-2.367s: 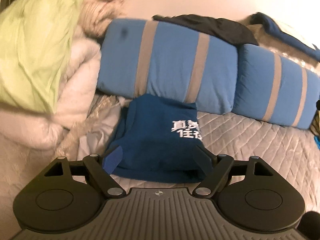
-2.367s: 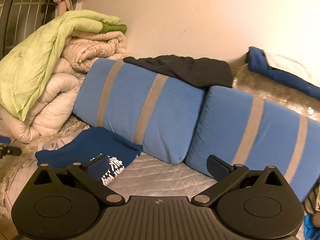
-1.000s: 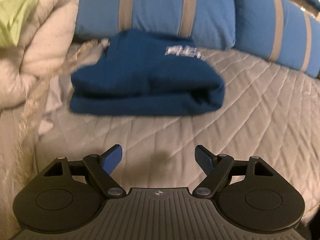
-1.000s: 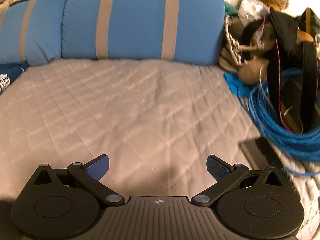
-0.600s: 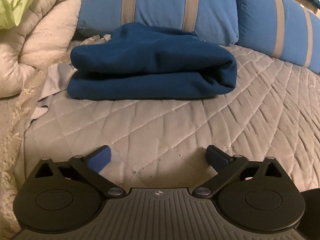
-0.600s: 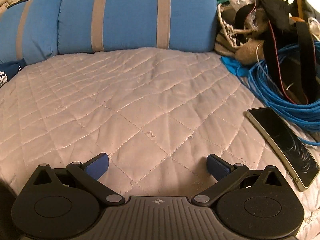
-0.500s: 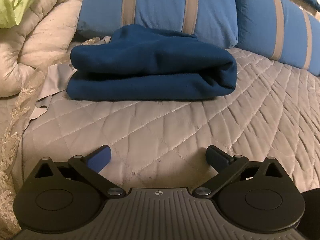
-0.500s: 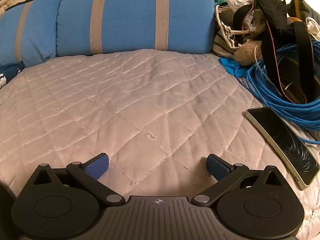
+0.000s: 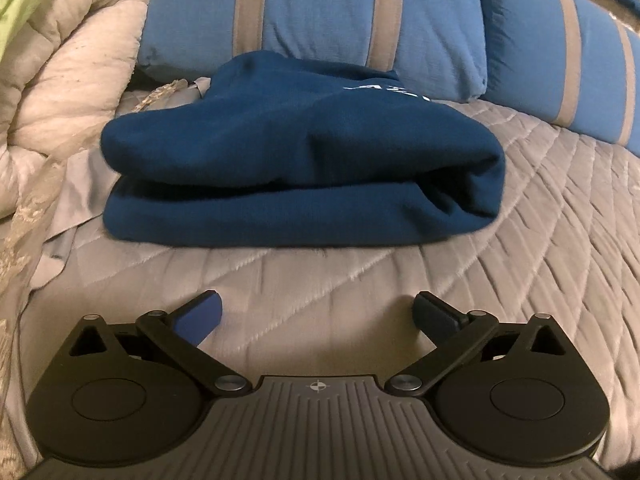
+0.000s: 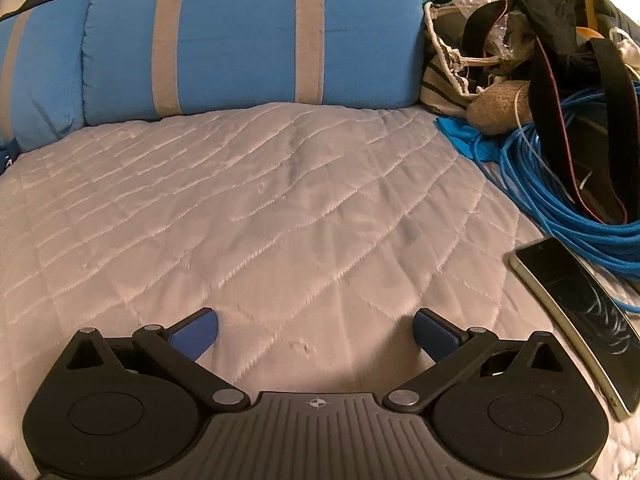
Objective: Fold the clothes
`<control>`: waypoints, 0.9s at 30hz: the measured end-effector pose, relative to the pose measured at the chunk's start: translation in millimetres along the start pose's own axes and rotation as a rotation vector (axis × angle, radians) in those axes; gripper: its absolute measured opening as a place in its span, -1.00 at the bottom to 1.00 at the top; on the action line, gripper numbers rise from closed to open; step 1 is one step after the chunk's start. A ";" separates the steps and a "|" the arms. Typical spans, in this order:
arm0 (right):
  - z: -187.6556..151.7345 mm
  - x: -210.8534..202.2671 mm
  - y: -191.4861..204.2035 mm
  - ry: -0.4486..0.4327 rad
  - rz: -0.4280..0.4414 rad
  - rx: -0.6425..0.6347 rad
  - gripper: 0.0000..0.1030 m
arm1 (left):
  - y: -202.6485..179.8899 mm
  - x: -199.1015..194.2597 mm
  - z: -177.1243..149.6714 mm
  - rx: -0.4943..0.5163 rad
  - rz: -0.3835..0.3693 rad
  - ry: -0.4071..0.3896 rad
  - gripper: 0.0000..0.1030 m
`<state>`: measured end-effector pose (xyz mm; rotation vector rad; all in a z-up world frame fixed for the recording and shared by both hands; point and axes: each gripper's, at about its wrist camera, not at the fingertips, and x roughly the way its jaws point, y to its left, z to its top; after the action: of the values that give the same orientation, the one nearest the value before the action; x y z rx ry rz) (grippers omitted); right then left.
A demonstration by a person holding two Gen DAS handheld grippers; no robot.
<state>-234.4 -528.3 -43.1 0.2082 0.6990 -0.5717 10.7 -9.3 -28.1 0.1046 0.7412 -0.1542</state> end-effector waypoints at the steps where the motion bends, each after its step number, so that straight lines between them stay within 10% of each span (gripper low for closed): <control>1: 2.2 2.3 -0.3 0.002 0.007 0.001 1.00 | 0.2 2.9 2.7 -0.002 0.002 0.003 1.00; 27: 36.0 53.9 -9.6 -0.088 0.041 0.042 1.00 | -2.0 38.4 21.2 -0.026 0.056 -0.074 1.00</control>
<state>-186.6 -572.3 -51.4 0.2347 0.5961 -0.5531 52.3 -18.5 -38.7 0.0946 0.6658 -0.0941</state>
